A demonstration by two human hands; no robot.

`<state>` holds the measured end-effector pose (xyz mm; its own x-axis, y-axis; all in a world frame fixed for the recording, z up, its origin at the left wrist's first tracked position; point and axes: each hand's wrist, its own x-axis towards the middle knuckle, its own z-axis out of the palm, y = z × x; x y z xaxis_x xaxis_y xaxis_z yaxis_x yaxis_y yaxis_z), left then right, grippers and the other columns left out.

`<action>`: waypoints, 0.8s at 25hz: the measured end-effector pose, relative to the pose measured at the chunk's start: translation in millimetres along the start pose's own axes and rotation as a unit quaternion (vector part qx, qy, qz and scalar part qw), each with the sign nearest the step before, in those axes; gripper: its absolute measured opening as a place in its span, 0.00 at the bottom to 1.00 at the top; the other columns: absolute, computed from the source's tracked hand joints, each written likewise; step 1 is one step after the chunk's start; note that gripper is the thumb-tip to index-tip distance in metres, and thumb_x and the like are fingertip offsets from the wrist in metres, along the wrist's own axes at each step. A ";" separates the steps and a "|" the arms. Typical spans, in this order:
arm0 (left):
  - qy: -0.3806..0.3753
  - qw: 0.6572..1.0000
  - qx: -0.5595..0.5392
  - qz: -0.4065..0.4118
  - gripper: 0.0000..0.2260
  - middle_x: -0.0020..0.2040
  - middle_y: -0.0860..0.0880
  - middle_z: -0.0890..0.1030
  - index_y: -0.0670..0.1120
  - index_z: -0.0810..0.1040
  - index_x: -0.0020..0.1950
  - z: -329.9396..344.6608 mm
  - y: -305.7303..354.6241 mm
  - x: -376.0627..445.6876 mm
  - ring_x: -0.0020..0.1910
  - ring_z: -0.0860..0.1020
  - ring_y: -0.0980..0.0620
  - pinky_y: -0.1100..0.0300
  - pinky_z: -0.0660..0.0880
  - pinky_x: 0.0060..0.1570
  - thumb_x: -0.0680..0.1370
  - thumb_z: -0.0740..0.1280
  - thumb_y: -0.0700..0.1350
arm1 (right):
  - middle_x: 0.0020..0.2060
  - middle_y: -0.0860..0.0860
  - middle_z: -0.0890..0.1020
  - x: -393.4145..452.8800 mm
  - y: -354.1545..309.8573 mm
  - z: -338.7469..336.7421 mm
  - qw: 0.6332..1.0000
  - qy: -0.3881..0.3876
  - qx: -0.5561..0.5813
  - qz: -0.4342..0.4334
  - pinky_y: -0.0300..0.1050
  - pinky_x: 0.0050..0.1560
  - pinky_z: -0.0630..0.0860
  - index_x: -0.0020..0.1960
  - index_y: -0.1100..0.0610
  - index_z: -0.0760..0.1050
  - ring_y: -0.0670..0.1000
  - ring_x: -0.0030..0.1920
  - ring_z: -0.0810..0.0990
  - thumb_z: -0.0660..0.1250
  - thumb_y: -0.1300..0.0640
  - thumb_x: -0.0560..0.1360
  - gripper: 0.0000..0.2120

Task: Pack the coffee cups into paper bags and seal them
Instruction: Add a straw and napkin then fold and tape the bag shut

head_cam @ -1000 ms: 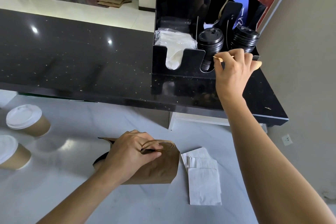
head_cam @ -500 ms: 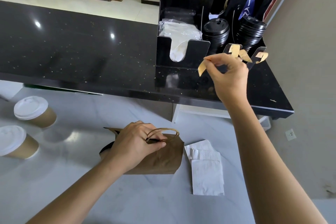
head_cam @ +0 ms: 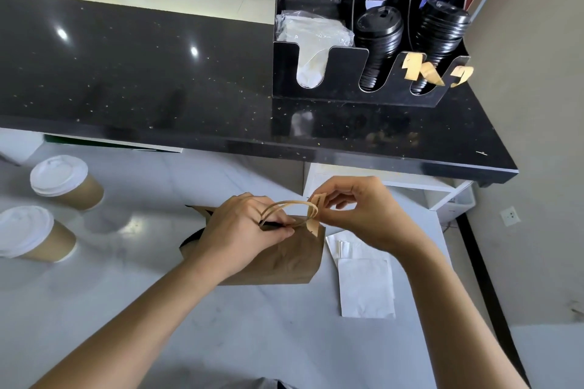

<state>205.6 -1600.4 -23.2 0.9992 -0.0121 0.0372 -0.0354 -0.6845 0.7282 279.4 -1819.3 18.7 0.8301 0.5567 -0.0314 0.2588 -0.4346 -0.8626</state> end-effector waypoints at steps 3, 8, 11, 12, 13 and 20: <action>-0.005 1.000 0.005 -0.010 0.03 0.45 0.61 0.83 0.61 0.87 0.46 -0.5 0.1 0.2 0.49 0.77 0.58 0.54 0.74 0.52 0.74 0.76 0.52 | 0.40 0.44 0.86 -5.9 4.3 11.6 1.000 0.003 -0.022 0.006 0.43 0.49 0.78 0.46 0.51 0.85 0.43 0.43 0.84 0.78 0.61 0.73 0.06; -0.005 1.000 0.011 -0.014 0.02 0.44 0.60 0.83 0.59 0.87 0.46 -1.3 1.9 -0.4 0.49 0.76 0.58 0.56 0.73 0.51 0.74 0.76 0.52 | 0.38 0.42 0.85 -9.6 5.4 18.8 0.997 0.020 -0.069 -0.018 0.31 0.45 0.71 0.45 0.49 0.83 0.44 0.44 0.83 0.77 0.61 0.72 0.08; -0.005 1.000 0.010 -0.008 0.03 0.44 0.60 0.83 0.59 0.87 0.46 -1.0 1.5 -0.1 0.49 0.76 0.57 0.55 0.73 0.51 0.74 0.77 0.51 | 0.40 0.43 0.84 -11.3 6.5 20.7 0.995 0.029 -0.089 -0.042 0.32 0.45 0.72 0.46 0.48 0.81 0.45 0.46 0.83 0.77 0.59 0.73 0.08; -0.004 1.000 0.010 -0.005 0.03 0.44 0.60 0.83 0.60 0.87 0.46 -0.9 1.2 0.0 0.49 0.76 0.57 0.54 0.74 0.51 0.74 0.77 0.52 | 0.41 0.43 0.83 -11.8 7.4 21.2 0.994 0.031 -0.096 -0.050 0.33 0.45 0.72 0.47 0.47 0.81 0.46 0.47 0.82 0.77 0.59 0.73 0.09; -0.004 1.000 0.011 -0.003 0.03 0.44 0.60 0.83 0.60 0.87 0.46 -0.9 1.0 0.0 0.49 0.76 0.57 0.54 0.74 0.51 0.74 0.76 0.52 | 0.42 0.43 0.83 -12.3 8.5 21.6 0.992 0.032 -0.104 -0.056 0.33 0.45 0.73 0.48 0.47 0.80 0.46 0.47 0.82 0.77 0.58 0.73 0.09; 0.000 1.000 0.013 0.007 0.04 0.44 0.61 0.83 0.62 0.87 0.47 -0.9 0.5 -0.2 0.48 0.76 0.57 0.54 0.74 0.49 0.73 0.74 0.55 | 0.42 0.43 0.81 -20.6 19.8 28.8 0.989 0.047 -0.125 -0.060 0.39 0.46 0.75 0.55 0.45 0.77 0.46 0.46 0.81 0.77 0.58 0.72 0.16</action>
<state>205.4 -1600.0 -22.2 0.9987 -0.0220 0.0463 -0.0484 -0.7027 0.7099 253.2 -1818.9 -12.3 0.8245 0.5528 0.1209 0.4636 -0.5374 -0.7045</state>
